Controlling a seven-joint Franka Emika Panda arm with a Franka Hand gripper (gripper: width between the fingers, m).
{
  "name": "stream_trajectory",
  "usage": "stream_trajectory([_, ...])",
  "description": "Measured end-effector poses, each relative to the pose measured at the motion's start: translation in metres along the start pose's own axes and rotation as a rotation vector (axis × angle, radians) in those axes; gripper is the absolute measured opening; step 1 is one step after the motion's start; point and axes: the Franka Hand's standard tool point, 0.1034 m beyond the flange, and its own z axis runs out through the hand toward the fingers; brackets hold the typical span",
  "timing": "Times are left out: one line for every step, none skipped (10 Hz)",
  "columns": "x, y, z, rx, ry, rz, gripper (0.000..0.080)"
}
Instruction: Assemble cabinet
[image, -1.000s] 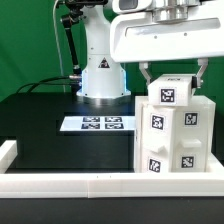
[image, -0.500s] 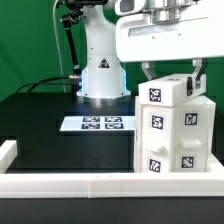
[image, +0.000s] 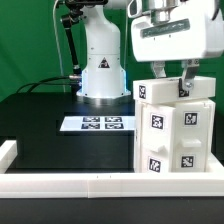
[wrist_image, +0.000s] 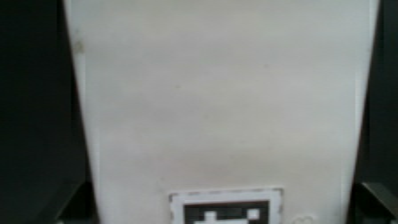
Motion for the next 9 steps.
stream_trajectory([0.0001, 0.0000, 0.0004, 0.003, -0.010, 0.088, 0.0560])
stream_trajectory([-0.0006, 0.0001, 0.0007, 0.004, -0.020, 0.220, 0.0560])
stream_trajectory([-0.0019, -0.0002, 0.0007, 0.003, -0.021, 0.267, 0.0560])
stream_trajectory([-0.0029, -0.0008, 0.0005, 0.005, -0.030, 0.377, 0.0560])
stream_trajectory([-0.0033, -0.0011, 0.0004, 0.005, -0.035, 0.467, 0.0560])
stream_trajectory([-0.0031, -0.0012, 0.0003, 0.005, -0.042, 0.548, 0.0560])
stream_trajectory([-0.0030, -0.0015, 0.0001, 0.004, -0.053, 0.649, 0.0560])
stream_trajectory([-0.0037, -0.0017, 0.0000, 0.004, -0.053, 0.673, 0.0560])
stream_trajectory([-0.0051, -0.0024, -0.0005, 0.006, -0.064, 0.696, 0.0560])
